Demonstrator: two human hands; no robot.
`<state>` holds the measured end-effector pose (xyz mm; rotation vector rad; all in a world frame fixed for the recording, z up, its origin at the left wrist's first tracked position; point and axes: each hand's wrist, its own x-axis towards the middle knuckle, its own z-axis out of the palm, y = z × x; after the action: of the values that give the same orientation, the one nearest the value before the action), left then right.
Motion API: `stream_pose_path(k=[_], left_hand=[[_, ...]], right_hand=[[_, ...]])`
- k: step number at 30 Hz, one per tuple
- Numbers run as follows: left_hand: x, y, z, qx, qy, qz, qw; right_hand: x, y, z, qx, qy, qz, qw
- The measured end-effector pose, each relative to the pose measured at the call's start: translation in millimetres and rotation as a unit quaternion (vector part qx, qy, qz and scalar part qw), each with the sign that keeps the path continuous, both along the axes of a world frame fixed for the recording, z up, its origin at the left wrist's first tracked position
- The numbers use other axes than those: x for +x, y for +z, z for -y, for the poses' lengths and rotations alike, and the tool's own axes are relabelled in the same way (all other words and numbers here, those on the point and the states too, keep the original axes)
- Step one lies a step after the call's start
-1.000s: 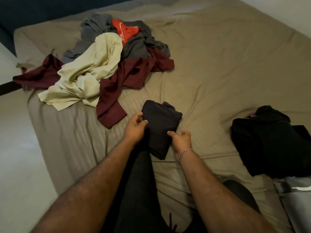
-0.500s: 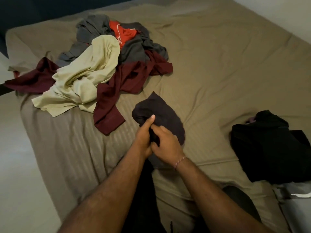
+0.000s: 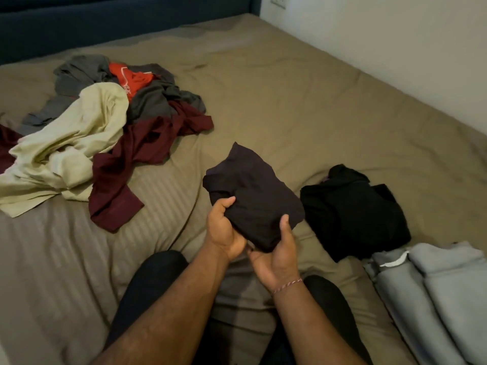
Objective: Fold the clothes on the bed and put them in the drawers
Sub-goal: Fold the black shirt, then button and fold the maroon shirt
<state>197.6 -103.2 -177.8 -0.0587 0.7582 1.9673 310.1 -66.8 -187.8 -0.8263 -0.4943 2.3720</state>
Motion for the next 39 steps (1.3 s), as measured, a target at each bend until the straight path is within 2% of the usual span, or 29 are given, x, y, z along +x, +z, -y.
stream_pose_path(k=[5, 12, 14, 15, 18, 20, 24, 26, 28, 32, 36, 39], left_hand=[[47, 15, -45, 0.034, -0.043, -0.010, 0.998], [125, 46, -155, 0.055, -0.170, 0.010, 0.984], [137, 41, -184, -0.014, -0.208, -0.010, 0.978], [141, 34, -192, -0.084, -0.228, -0.043, 0.969], [148, 4, -199, -0.284, -0.299, -0.148, 0.899], [147, -15, -192, -0.328, -0.326, -0.169, 0.871], [140, -34, -173, -0.327, -0.346, -0.200, 0.857], [129, -37, -156, -0.327, -0.330, -0.211, 0.860], [107, -40, -135, -0.320, -0.288, -0.219, 0.876], [49, -36, -78, -0.325, -0.153, -0.234, 0.903], [-18, -20, -8, -0.329, -0.045, -0.207, 0.920], [-63, -16, 35, -0.362, 0.001, -0.216, 0.907]], right_hand=[[44, 19, -48, 0.094, -0.157, 0.020, 0.983], [127, 33, -143, 0.129, -0.307, 0.042, 0.942], [143, 29, -168, 0.096, -0.310, 0.092, 0.941], [147, 24, -175, 0.057, -0.308, 0.134, 0.940], [155, -4, -177, -0.066, -0.281, 0.280, 0.916], [148, -20, -164, -0.066, -0.292, 0.320, 0.899], [113, -29, -123, -0.054, -0.326, 0.348, 0.877], [91, -30, -98, -0.078, -0.269, 0.331, 0.901], [67, -25, -79, -0.088, -0.159, 0.292, 0.939], [15, -20, -62, -0.024, -0.031, 0.238, 0.970], [-48, -17, -30, 0.031, 0.087, 0.215, 0.972], [-85, -17, -14, 0.106, 0.183, 0.243, 0.947]])
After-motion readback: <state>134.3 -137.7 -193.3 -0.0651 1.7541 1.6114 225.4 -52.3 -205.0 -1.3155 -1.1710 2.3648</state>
